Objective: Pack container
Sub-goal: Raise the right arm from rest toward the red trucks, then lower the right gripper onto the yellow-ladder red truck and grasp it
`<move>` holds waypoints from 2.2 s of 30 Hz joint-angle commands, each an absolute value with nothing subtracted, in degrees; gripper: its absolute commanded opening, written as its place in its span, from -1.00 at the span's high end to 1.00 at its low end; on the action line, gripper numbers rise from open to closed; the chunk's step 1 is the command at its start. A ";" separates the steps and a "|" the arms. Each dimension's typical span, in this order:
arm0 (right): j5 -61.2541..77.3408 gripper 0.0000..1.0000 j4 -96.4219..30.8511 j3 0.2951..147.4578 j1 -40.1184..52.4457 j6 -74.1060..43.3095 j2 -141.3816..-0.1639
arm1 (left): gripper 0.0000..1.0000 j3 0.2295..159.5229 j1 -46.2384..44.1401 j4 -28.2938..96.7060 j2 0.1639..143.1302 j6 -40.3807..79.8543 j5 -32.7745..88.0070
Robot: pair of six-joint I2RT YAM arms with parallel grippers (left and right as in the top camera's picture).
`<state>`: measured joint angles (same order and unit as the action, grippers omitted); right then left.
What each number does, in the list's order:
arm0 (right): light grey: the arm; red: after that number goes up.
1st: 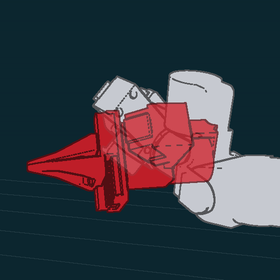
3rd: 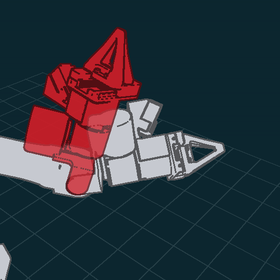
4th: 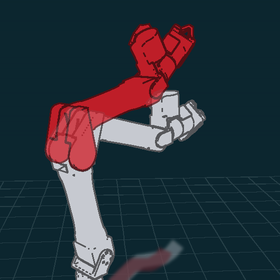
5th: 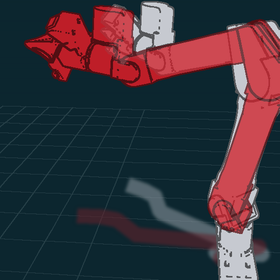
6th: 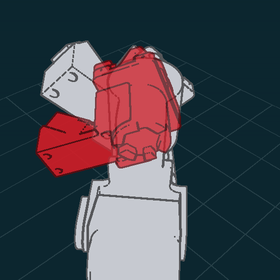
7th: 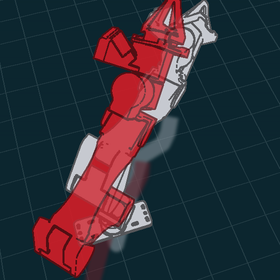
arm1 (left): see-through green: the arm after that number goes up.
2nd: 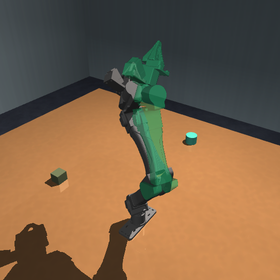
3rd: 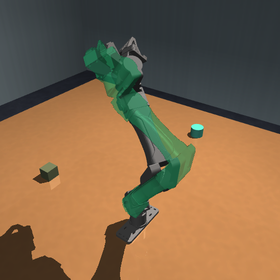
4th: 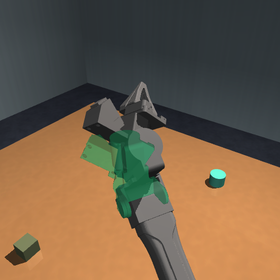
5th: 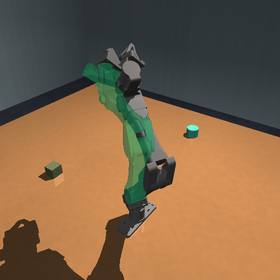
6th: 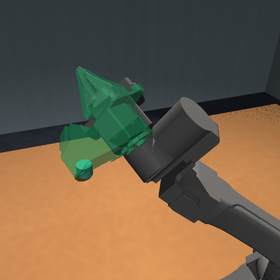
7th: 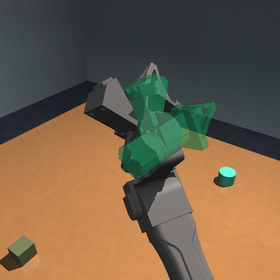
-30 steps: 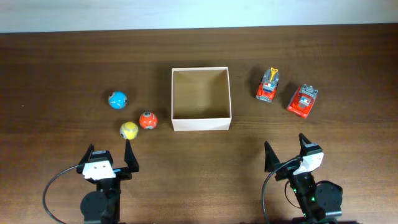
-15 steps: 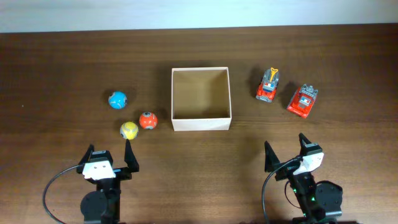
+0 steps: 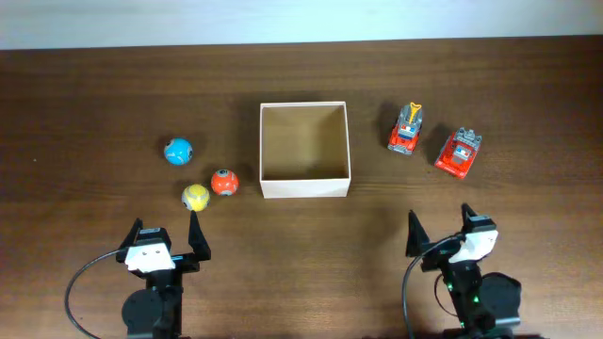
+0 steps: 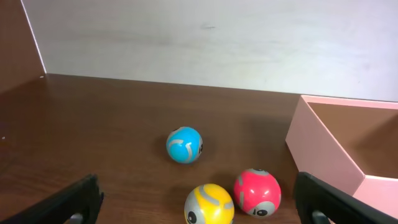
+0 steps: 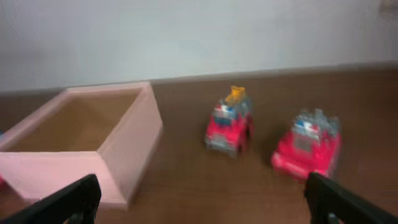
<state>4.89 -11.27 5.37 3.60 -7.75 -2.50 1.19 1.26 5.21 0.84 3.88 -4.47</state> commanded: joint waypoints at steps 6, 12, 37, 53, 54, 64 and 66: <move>0.82 -0.97 -27.22 33.01 4.12 -8.62 -25.67 | -0.99 0.97 1.41 5.26 0.40 2.98 -3.81; 5.50 -0.98 -47.00 62.52 4.12 -8.58 -56.58 | -0.98 0.97 1.41 5.26 0.40 2.98 -3.81; 0.05 -0.99 -36.75 81.67 4.12 -18.79 -103.37 | -0.99 0.97 1.41 5.26 0.40 2.98 -3.84; -1.65 -0.99 -28.18 81.67 4.12 -19.18 -112.84 | -0.99 0.97 1.41 5.26 0.40 2.98 -3.81; -1.85 -0.99 -28.10 81.67 4.12 -19.49 -113.34 | -0.99 0.97 1.41 5.26 0.40 2.98 -3.81; -6.35 -0.90 -27.92 81.65 4.12 -23.73 -117.49 | -0.98 0.97 1.41 5.26 0.40 2.98 -3.81; -6.35 -0.87 -27.81 81.65 4.12 -24.10 -118.43 | -0.99 0.97 1.41 5.26 0.40 2.98 -3.81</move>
